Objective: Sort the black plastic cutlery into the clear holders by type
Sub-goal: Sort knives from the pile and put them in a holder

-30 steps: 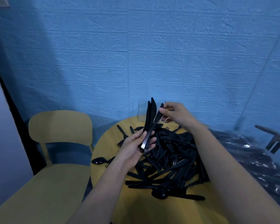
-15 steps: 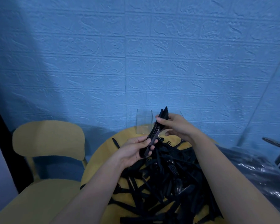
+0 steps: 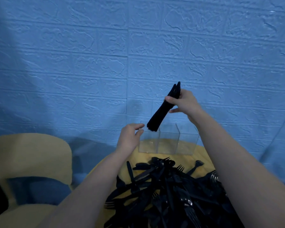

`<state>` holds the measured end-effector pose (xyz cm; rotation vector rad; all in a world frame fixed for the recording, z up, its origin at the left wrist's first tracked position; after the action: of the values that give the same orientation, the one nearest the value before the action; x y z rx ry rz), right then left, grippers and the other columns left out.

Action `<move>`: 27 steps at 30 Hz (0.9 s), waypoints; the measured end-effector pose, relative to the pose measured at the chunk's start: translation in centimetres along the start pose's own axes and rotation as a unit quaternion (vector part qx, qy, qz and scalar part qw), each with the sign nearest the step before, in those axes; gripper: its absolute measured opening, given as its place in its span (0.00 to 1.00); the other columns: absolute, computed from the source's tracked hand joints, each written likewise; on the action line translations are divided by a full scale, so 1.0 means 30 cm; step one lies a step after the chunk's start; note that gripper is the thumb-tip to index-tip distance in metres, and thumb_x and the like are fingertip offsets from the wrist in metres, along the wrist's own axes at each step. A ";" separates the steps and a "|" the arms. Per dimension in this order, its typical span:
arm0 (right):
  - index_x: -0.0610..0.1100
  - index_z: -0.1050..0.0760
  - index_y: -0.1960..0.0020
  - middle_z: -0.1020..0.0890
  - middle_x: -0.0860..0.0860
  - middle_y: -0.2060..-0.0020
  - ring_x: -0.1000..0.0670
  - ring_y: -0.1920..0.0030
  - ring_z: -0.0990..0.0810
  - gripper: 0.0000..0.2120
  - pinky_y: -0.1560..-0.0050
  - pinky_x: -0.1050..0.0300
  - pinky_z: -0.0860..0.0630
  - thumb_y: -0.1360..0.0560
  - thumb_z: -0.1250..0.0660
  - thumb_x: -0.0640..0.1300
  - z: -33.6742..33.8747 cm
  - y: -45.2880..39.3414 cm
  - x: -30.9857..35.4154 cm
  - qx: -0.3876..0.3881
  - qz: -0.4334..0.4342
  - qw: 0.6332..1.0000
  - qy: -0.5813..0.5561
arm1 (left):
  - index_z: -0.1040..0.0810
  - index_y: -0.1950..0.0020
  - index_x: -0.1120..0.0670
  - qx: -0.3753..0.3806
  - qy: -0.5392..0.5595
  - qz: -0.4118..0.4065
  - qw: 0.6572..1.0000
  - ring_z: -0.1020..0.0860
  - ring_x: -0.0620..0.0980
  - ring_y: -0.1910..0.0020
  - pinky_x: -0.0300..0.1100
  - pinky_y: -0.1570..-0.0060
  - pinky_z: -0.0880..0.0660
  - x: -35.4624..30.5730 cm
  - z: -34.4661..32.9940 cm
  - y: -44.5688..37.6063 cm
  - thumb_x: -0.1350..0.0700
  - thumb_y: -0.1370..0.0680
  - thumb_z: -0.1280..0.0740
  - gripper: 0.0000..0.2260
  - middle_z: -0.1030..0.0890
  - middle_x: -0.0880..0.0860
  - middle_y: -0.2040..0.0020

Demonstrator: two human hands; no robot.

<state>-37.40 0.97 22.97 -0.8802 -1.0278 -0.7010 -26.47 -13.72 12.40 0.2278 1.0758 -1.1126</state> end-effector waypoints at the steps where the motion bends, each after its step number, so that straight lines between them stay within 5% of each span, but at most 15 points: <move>1: 0.38 0.28 0.48 0.21 0.46 0.58 0.52 0.61 0.20 0.08 0.70 0.63 0.22 0.25 0.32 0.36 0.005 -0.027 -0.003 -0.026 0.013 0.999 0.014 | 0.24 0.35 0.58 0.012 -0.056 -0.013 0.998 0.28 0.49 0.37 0.31 0.41 0.37 0.014 -0.015 -0.020 0.60 0.20 0.37 0.14 0.26 0.55 0.34; 4: 0.41 0.29 0.47 0.22 0.47 0.57 0.48 0.59 0.20 0.09 0.66 0.59 0.20 0.25 0.32 0.39 -0.035 -0.083 -0.037 -0.049 0.039 0.993 0.102 | 0.23 0.36 0.59 0.058 -0.170 -0.049 0.983 0.29 0.52 0.35 0.32 0.43 0.38 0.041 -0.067 -0.058 0.61 0.19 0.39 0.12 0.30 0.55 0.32; 8: 0.39 0.28 0.42 0.22 0.44 0.52 0.42 0.52 0.19 0.14 0.53 0.45 0.20 0.25 0.31 0.42 -0.147 -0.124 -0.130 0.004 0.029 0.978 0.208 | 0.20 0.44 0.61 0.048 -0.179 -0.056 0.981 0.25 0.52 0.42 0.28 0.53 0.38 0.055 -0.081 -0.075 0.64 0.20 0.39 0.09 0.28 0.56 0.36; 10: 0.39 0.28 0.40 0.23 0.45 0.50 0.44 0.49 0.22 0.16 0.50 0.47 0.23 0.25 0.31 0.44 -0.197 -0.133 -0.163 0.029 0.031 0.967 0.250 | 0.20 0.44 0.61 0.044 -0.182 -0.060 0.980 0.25 0.53 0.42 0.32 0.50 0.35 0.053 -0.077 -0.071 0.63 0.20 0.38 0.09 0.28 0.56 0.37; 14: 0.41 0.29 0.44 0.25 0.48 0.54 0.48 0.54 0.27 0.12 0.60 0.58 0.33 0.25 0.32 0.45 -0.290 -0.122 -0.215 0.088 0.017 0.944 0.316 | 0.19 0.42 0.59 0.056 -0.177 -0.055 0.981 0.25 0.54 0.41 0.39 0.43 0.32 0.047 -0.070 -0.059 0.62 0.20 0.38 0.10 0.28 0.56 0.35; 19: 0.42 0.30 0.34 0.22 0.46 0.44 0.47 0.44 0.25 0.25 0.51 0.59 0.34 0.27 0.28 0.50 -0.335 -0.094 -0.265 0.130 -0.012 0.942 0.308 | 0.22 0.39 0.56 0.029 -0.125 -0.028 0.991 0.24 0.53 0.41 0.40 0.42 0.31 0.042 -0.036 -0.030 0.62 0.21 0.36 0.12 0.25 0.56 0.37; 22: 0.45 0.34 0.30 0.24 0.47 0.38 0.47 0.39 0.26 0.29 0.47 0.58 0.32 0.27 0.30 0.52 -0.288 -0.052 -0.237 0.104 -0.003 0.948 0.300 | 0.19 0.45 0.57 0.004 -0.123 -0.035 0.992 0.23 0.50 0.48 0.36 0.50 0.32 0.032 0.005 0.017 0.61 0.22 0.35 0.08 0.22 0.54 0.44; 27: 0.46 0.27 0.37 0.22 0.51 0.43 0.51 0.49 0.25 0.19 0.47 0.55 0.28 0.26 0.30 0.51 -0.176 0.078 -0.184 0.057 0.016 0.959 0.277 | 0.19 0.45 0.55 0.208 -0.214 0.000 0.955 0.21 0.50 0.49 0.37 0.51 0.28 0.057 -0.080 0.154 0.60 0.22 0.33 0.08 0.18 0.51 0.49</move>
<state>-35.25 -2.02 15.89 -0.5496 -0.5426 -0.7941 -24.08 -11.06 8.26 0.3006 0.4504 -1.3098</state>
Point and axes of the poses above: each hand's wrist, its own y-axis away from the middle knuckle, its own z-axis out of the back of the hand, x = y × z, the point moved 6 cm from there along -y, towards the middle knuckle
